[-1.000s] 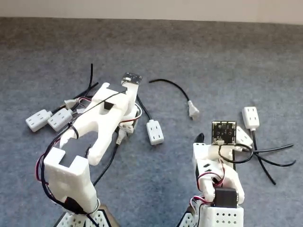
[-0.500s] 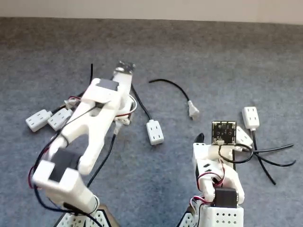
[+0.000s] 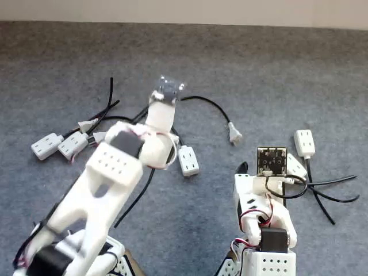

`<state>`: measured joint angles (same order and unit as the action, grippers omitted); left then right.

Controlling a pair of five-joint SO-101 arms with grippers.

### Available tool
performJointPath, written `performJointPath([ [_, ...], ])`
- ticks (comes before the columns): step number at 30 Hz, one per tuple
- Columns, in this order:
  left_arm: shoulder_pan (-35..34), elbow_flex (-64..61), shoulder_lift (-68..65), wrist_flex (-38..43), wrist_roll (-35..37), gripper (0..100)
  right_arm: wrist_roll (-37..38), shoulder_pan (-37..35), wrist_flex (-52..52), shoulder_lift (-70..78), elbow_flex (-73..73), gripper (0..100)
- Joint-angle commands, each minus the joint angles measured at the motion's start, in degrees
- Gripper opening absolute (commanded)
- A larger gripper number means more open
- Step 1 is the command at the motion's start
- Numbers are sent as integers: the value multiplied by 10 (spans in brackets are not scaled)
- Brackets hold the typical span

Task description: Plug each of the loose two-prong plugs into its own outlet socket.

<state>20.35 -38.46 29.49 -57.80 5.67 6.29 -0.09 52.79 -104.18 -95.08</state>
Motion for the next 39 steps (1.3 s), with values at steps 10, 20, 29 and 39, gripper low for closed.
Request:
performJointPath([
  [10, 4, -366, 327, 385, 4, 5, 13, -34, -17, -4, -71, 163],
  [20, 25, -524, 546, 513, 4, 5, 11, -35, -59, -4, -11, 128],
  [29, 95, -589, 718, 505, 1, 5, 14, -115, -199, -4, 110, 12],
  [39, 98, -588, 720, 473, 1, 5, 15, -325, -206, 2, 255, 12],
])
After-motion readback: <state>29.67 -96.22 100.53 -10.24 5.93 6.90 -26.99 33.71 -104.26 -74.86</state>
